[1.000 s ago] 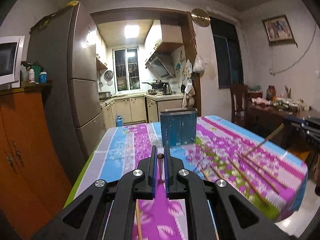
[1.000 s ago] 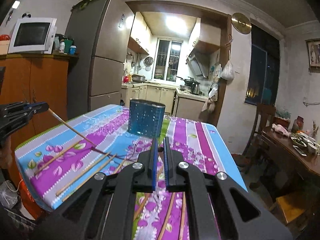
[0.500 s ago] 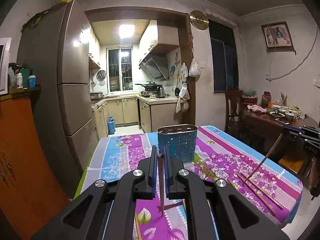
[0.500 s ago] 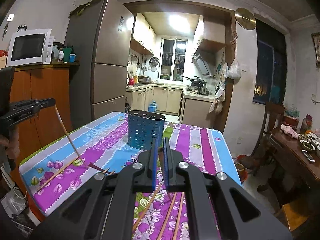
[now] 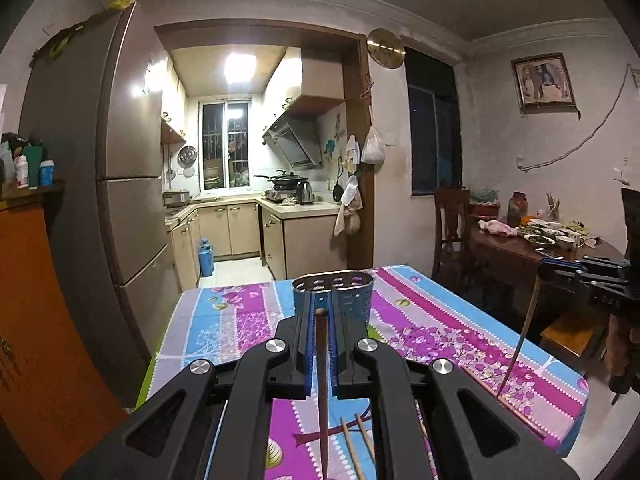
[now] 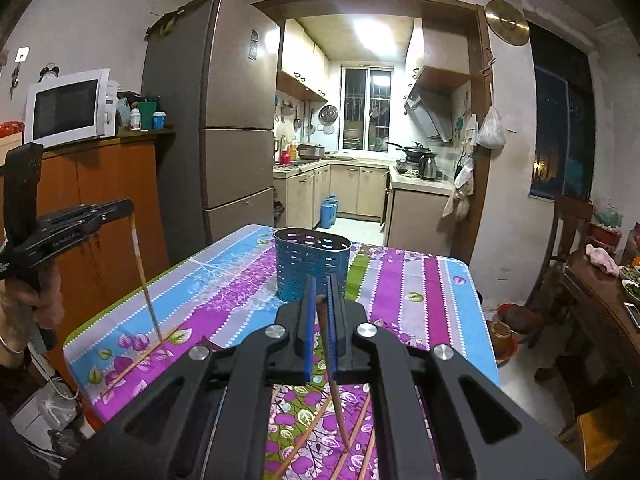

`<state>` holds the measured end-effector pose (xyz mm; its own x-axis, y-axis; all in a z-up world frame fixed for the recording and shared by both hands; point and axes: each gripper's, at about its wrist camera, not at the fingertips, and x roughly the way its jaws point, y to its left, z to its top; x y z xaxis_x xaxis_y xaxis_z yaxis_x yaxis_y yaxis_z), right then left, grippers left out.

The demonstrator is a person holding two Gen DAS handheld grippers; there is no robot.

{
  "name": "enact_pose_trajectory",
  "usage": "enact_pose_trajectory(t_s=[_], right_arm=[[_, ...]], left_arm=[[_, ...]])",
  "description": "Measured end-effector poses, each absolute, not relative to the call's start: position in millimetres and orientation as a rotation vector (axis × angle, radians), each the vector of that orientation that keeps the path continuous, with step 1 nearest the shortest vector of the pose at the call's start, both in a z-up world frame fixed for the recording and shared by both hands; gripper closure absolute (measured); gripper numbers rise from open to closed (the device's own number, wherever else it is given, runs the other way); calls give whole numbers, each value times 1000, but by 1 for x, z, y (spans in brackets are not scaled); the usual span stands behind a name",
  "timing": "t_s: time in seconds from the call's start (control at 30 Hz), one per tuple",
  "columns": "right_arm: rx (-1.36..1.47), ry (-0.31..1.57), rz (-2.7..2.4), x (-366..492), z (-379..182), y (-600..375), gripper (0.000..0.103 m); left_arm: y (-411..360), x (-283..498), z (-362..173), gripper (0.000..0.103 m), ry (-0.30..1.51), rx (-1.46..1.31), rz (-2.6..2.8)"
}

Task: Organize utensils
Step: 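Lift the chopsticks upright in both grippers and carry them toward the blue holder, then lower both chopsticks into the blue holder and open both grippers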

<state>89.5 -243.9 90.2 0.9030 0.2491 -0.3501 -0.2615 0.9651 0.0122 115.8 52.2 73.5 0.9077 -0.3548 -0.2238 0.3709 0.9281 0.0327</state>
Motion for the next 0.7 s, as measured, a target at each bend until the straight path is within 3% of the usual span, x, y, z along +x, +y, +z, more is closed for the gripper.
enact_pose_trajectory(t_s=[0.4,0.7], right_arm=[[36,369,334,130,108,-240,99],[70,261,354,198,150,-229,99]], left_arm=[[17,145,97,95,192,93,-422],[-13,217,141,95,122,71,-409]])
